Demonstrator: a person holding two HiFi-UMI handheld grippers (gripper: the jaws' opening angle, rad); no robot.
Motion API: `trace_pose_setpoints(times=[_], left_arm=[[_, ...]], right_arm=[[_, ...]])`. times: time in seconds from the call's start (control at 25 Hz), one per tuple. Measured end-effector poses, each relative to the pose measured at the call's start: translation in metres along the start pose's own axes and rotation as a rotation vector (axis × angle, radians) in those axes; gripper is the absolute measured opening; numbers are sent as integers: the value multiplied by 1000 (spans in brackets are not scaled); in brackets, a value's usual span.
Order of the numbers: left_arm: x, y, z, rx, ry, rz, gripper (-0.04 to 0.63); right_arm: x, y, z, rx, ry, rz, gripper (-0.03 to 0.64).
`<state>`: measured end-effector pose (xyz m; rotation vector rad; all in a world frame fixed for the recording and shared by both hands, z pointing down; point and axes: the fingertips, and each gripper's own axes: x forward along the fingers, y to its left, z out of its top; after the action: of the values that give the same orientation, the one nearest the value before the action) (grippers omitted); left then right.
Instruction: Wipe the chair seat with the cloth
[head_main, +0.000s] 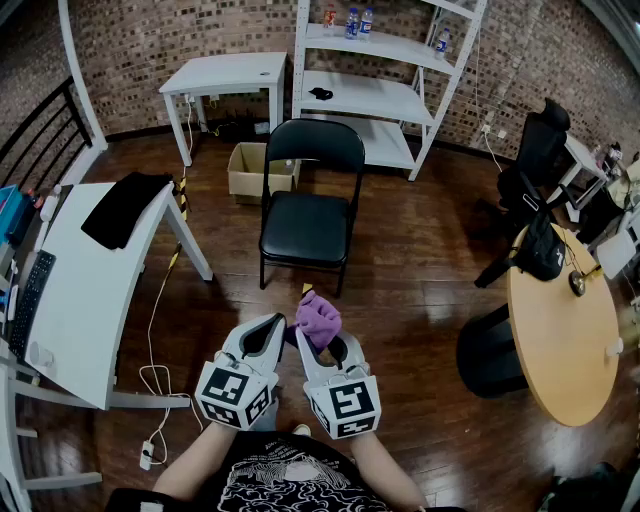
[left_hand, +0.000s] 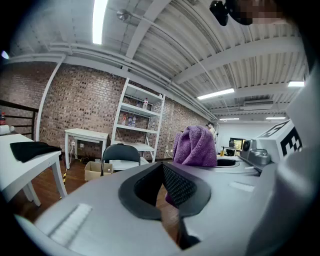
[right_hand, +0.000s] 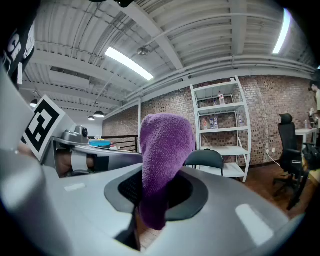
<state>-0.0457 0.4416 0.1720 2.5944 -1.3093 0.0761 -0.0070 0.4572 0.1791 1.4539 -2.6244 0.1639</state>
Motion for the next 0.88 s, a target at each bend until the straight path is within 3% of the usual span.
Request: trace_pose_setpoints(times=[0.32, 0.88], left_arm=[[53, 51, 11, 0, -13, 8, 5], [170, 165, 51, -9, 26, -51, 5]], right_arm=[[64, -33, 3, -6, 7, -8, 83], [208, -94, 31, 15, 59, -74, 83]])
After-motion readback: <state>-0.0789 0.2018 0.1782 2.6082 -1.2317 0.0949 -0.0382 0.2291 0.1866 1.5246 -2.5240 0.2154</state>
